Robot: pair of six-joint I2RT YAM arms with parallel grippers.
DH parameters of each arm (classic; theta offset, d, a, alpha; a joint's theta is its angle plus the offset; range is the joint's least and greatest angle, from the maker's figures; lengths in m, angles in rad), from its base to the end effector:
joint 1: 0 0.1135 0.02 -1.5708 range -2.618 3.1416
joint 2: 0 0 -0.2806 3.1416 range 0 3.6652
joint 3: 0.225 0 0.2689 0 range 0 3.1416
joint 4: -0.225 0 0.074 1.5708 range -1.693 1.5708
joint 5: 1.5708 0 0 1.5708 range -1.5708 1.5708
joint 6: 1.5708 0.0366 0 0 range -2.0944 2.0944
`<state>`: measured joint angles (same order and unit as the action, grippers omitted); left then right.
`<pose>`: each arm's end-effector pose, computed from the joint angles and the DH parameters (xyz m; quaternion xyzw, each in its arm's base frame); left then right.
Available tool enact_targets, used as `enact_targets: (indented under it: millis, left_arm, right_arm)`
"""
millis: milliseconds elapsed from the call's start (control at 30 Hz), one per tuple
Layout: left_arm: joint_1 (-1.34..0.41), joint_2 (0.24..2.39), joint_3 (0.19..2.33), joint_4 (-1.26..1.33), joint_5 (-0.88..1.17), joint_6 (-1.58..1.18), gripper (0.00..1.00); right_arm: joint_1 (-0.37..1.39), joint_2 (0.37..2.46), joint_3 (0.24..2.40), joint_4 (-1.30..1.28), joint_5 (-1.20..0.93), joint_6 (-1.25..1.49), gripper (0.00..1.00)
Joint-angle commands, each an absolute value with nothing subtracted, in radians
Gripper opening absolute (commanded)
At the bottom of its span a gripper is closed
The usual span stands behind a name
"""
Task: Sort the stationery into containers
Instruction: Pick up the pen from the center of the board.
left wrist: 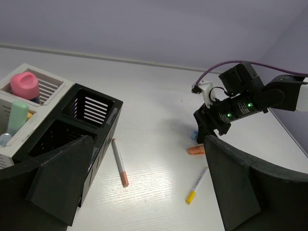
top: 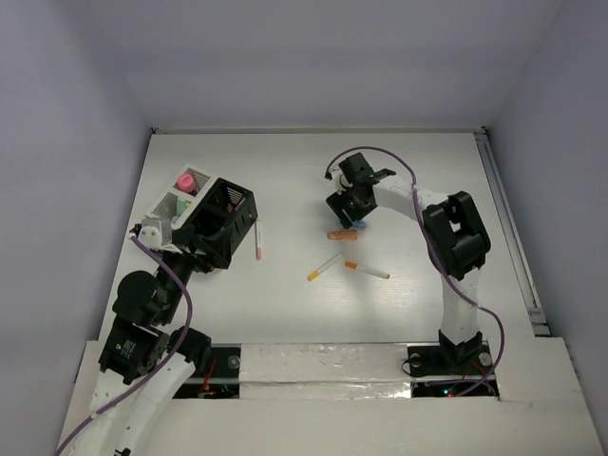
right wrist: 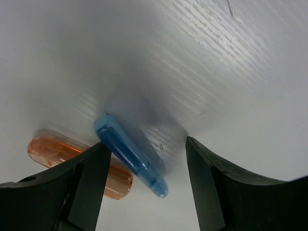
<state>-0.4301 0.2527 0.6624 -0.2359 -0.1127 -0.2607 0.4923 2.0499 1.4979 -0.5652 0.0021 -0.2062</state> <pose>0.0686 -0.0269 0.3622 0.0113 0.6434 -0.2248 0.7317 0.3988 0.2138 0.1767 -0.3332 0.9156 0.0310 0.2227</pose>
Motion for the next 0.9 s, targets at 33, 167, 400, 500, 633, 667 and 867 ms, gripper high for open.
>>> enact_targets:
  millis: [33,167,400,500,633,667,867]
  left_arm:
    - [-0.426,0.268,0.672,-0.192,-0.104,-0.259,0.99]
    - [-0.426,0.273,0.67,-0.19,-0.106,-0.259,0.99]
    - [-0.426,0.279,0.672,-0.189,-0.101,-0.259,0.99]
    - [-0.426,0.279,0.67,-0.189,-0.101,-0.258,0.99]
    - [-0.426,0.276,0.67,-0.189,-0.1,-0.258,0.99]
    - [-0.426,0.276,0.67,-0.189,-0.101,-0.258,0.99]
    - [-0.426,0.278,0.673,-0.187,-0.101,-0.258,0.99]
  right_arm:
    - [0.494,2.085,1.572,-0.557,-0.026,-0.224,0.69]
    - [0.494,2.114,1.6,-0.561,-0.011,-0.229,0.62]
    - [0.494,2.105,1.595,-0.545,0.052,-0.229,0.32]
    - [0.494,2.083,1.591,-0.526,0.075,-0.23,0.22]
    - [0.494,2.048,1.598,-0.491,0.127,-0.232,0.09]
    - [0.494,2.031,1.603,-0.483,0.158,-0.232,0.04]
    - [0.569,1.916,1.654,-0.362,0.013,-0.108,0.0]
